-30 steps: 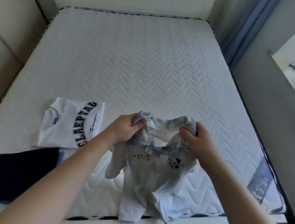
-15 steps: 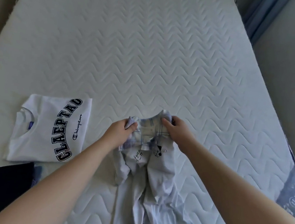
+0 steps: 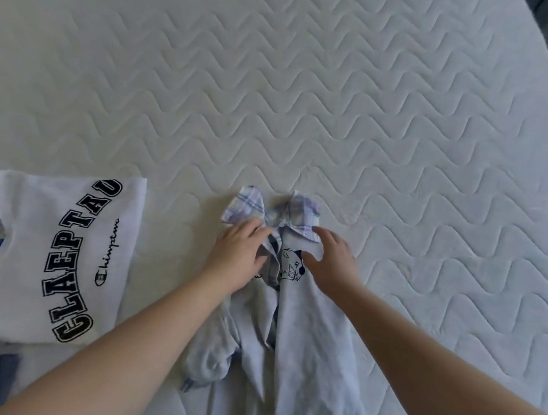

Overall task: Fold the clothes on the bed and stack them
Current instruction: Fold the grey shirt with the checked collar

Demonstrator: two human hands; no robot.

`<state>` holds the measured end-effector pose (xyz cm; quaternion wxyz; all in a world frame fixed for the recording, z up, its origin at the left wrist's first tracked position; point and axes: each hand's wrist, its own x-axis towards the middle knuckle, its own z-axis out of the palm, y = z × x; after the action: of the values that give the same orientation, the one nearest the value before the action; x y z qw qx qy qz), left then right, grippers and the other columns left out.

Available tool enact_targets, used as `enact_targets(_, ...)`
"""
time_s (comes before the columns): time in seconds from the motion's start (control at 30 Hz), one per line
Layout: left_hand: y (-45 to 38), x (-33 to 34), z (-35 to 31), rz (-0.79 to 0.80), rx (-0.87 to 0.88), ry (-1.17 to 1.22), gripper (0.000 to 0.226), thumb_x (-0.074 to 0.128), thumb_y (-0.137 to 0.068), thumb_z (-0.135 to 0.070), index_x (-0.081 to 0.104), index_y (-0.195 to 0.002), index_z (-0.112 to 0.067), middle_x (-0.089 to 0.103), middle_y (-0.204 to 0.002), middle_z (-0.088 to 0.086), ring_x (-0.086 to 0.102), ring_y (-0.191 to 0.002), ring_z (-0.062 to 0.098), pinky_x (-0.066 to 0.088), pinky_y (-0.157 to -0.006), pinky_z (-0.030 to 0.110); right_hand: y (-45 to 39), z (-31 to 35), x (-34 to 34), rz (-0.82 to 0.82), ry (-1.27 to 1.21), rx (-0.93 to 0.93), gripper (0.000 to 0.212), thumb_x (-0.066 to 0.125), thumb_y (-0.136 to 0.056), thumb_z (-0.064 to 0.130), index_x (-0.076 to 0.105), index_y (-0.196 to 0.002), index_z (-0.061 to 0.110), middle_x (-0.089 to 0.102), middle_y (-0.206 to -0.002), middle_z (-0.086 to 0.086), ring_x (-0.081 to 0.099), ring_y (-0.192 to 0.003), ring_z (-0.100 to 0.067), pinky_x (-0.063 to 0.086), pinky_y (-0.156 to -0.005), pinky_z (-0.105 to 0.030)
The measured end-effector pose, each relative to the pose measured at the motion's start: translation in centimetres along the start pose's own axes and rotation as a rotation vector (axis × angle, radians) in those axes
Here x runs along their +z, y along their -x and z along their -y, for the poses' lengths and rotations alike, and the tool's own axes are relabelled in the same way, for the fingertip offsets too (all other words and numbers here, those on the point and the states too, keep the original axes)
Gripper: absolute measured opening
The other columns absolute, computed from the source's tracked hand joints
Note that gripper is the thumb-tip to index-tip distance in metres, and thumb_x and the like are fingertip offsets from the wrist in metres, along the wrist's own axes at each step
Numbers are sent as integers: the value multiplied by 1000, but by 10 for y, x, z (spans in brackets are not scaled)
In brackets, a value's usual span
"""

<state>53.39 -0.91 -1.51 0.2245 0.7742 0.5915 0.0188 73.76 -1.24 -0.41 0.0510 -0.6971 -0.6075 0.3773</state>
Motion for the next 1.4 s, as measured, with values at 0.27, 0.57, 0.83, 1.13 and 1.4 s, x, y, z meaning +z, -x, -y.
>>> enact_targets(0.27, -24, 37, 14, -65, -111, 137, 65, 46, -82, 14, 52, -138, -17, 37, -142, 9, 43, -126, 29, 39, -101, 35, -30, 3, 46, 37, -101, -87, 40, 48, -95, 13, 58, -133, 20, 66, -125, -5, 60, -112, -24, 47, -91, -32)
enact_targets(0.57, -33, 32, 24, -218, -148, 178, 25, 59, -79, 5, 73, -90, -12, 53, -113, 7, 52, -99, 25, 44, -82, 34, -50, 9, 76, 134, 200, -149, 50, 41, -99, 26, 35, -148, 35, 32, -153, 8, 24, -139, -23, 20, -109, -42)
enact_targets(0.83, -56, 20, 29, -82, 261, -86, 12, 73, -83, -24, 70, -92, -16, 61, -120, 1, 61, -102, 28, 45, -84, 40, -55, -10, 72, 114, 333, -424, 60, 47, -92, 24, 32, -149, 36, 28, -155, 15, 21, -142, -17, 16, -109, -39)
enact_targets(1.13, -86, 41, 8, -3, -57, -135, 37, 70, -85, -42, 52, -110, -22, 69, -98, 0, 63, -89, 25, 34, -70, 33, -10, -54, 57, -125, -122, 309, 50, 68, -83, 49, 51, -121, 21, 58, -117, 2, 56, -111, -24, 45, -81, -33)
enact_targets(1.4, -92, 34, 8, -74, -142, -50, 25, 54, -97, -36, 65, -113, -20, 62, -116, 3, 61, -100, 29, 40, -77, 34, -12, -70, -24, -345, -74, 121, 11, 65, -90, 31, 60, -98, 25, 59, -80, 6, 50, -72, -18, 30, -52, -29)
